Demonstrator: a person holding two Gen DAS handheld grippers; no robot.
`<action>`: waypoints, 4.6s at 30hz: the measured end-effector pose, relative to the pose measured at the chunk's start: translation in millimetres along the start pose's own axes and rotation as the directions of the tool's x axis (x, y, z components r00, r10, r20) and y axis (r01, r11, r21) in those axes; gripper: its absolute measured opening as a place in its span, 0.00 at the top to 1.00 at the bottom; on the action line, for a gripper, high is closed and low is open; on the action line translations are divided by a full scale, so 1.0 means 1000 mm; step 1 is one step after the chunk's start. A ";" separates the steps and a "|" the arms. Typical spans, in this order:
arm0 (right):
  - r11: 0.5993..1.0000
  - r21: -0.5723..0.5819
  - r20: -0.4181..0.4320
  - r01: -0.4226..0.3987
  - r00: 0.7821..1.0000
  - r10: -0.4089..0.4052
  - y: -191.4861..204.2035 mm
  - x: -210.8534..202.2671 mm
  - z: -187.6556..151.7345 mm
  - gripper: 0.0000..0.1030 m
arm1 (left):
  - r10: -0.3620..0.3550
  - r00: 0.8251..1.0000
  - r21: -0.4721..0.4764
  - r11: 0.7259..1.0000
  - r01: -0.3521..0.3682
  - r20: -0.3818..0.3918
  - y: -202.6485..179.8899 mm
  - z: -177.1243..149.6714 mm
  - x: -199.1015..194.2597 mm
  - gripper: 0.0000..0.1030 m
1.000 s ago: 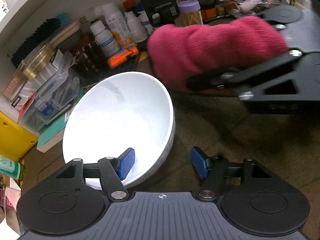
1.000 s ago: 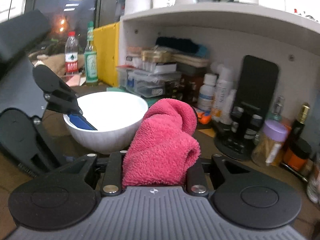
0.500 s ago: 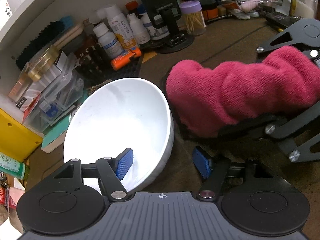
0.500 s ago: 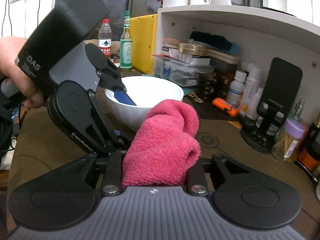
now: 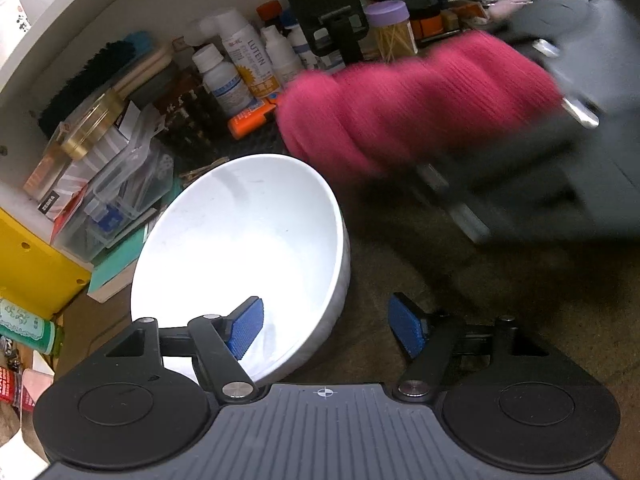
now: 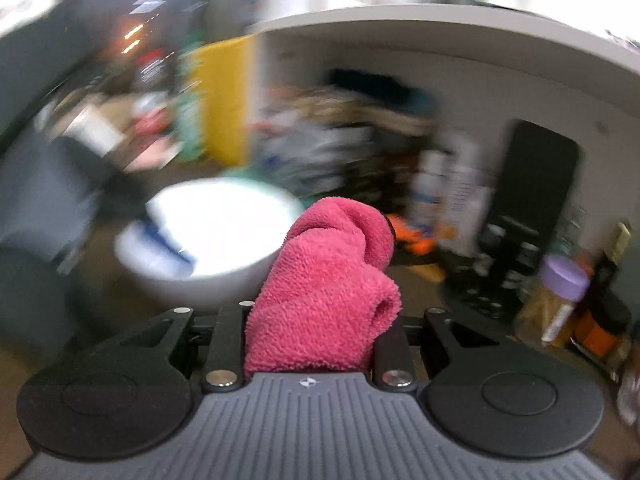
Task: Clean bowl
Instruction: 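Hold the bowl with the left gripper while the right gripper wipes the inner wall, then rotate the bowl with the left gripper while the right gripper wipes its outer wall, then hold the bowl with the left gripper while the right gripper wipes the bowl's base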
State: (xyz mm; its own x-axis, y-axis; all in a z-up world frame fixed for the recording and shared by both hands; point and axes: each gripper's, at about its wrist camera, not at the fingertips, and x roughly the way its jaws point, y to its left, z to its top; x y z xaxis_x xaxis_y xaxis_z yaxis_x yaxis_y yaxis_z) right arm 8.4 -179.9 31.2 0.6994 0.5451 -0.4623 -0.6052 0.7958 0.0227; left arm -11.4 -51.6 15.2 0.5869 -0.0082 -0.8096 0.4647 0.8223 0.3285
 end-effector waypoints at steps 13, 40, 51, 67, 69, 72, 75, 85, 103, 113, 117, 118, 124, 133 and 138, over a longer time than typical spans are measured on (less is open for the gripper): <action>0.959 -0.207 -0.136 -0.196 0.976 0.170 0.028 0.004 -0.018 0.73 | 0.061 0.998 -0.005 0.998 -0.061 -0.009 -0.007 -0.001 -0.003 0.27; 0.932 -0.262 -0.144 -0.250 0.965 0.218 0.040 -0.035 -0.036 0.74 | 0.073 0.997 -0.040 0.997 -0.073 -0.004 -0.006 -0.004 -0.003 0.23; 0.945 -0.262 -0.134 -0.194 0.977 0.163 0.038 -0.036 -0.036 0.73 | 0.049 0.995 -0.002 0.999 -0.049 0.083 0.010 -0.009 -0.015 0.16; 0.991 -0.129 -0.105 -0.023 0.994 0.009 0.010 0.009 -0.012 0.73 | -0.211 0.977 0.125 0.971 0.205 0.035 0.009 -0.004 -0.020 0.85; 0.982 -0.164 -0.123 -0.090 0.990 0.071 0.018 0.008 -0.015 0.75 | -0.222 0.974 0.131 0.968 0.215 0.046 0.000 -0.005 -0.026 0.85; 0.929 -0.261 -0.142 -0.264 0.962 0.234 0.034 -0.020 -0.032 0.75 | -0.222 0.972 0.120 0.970 0.212 0.073 -0.002 -0.008 -0.032 0.86; 0.901 -0.246 -0.148 -0.358 0.932 0.331 0.032 -0.050 -0.045 0.75 | -0.220 0.971 0.123 0.970 0.208 0.091 -0.002 -0.009 -0.038 0.86; 0.988 0.019 -0.055 -0.155 0.986 0.156 -0.004 -0.057 -0.050 0.75 | -0.081 0.973 0.035 0.997 0.075 0.215 0.022 -0.026 -0.106 0.60; 0.995 0.010 -0.119 -0.103 0.987 0.104 0.014 -0.037 -0.051 0.74 | -0.098 0.991 0.645 0.764 0.017 0.090 0.007 -0.040 -0.033 0.63; 0.997 -0.075 -0.066 0.000 0.998 -0.004 0.018 -0.009 -0.026 0.74 | -0.213 0.975 0.282 0.941 0.186 0.069 0.014 -0.020 -0.038 0.89; 0.978 -0.187 -0.060 -0.088 0.995 0.078 0.031 -0.013 -0.025 0.76 | -0.308 0.942 0.230 0.934 0.274 0.132 -0.001 -0.016 -0.057 0.90; 0.965 -0.236 -0.066 -0.114 0.993 0.101 0.037 -0.018 -0.027 0.76 | -0.295 0.946 0.237 0.937 0.259 0.135 -0.006 -0.015 -0.058 0.89; 0.826 -0.383 -0.195 -0.413 0.911 0.364 0.065 -0.075 -0.054 0.76 | -0.284 0.950 0.238 0.939 0.250 0.125 -0.006 -0.008 -0.063 0.90; 0.925 -0.297 -0.109 -0.237 0.971 0.214 0.051 -0.061 -0.048 0.75 | -0.193 0.978 0.311 0.937 0.160 0.078 -0.008 -0.020 -0.082 0.54; 0.968 -0.200 -0.098 -0.150 0.986 0.132 0.032 -0.038 -0.042 0.75 | -0.133 0.991 0.355 0.927 0.117 0.023 -0.005 -0.037 -0.065 0.72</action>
State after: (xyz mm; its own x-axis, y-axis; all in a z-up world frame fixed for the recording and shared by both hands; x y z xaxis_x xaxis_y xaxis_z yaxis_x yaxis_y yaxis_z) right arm -53.8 -186.1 11.9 0.5727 0.6172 -0.5395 -0.7668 0.6360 -0.0865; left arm -76.4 -34.1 48.7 0.5347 -0.1310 -0.8348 0.7350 0.5595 0.3830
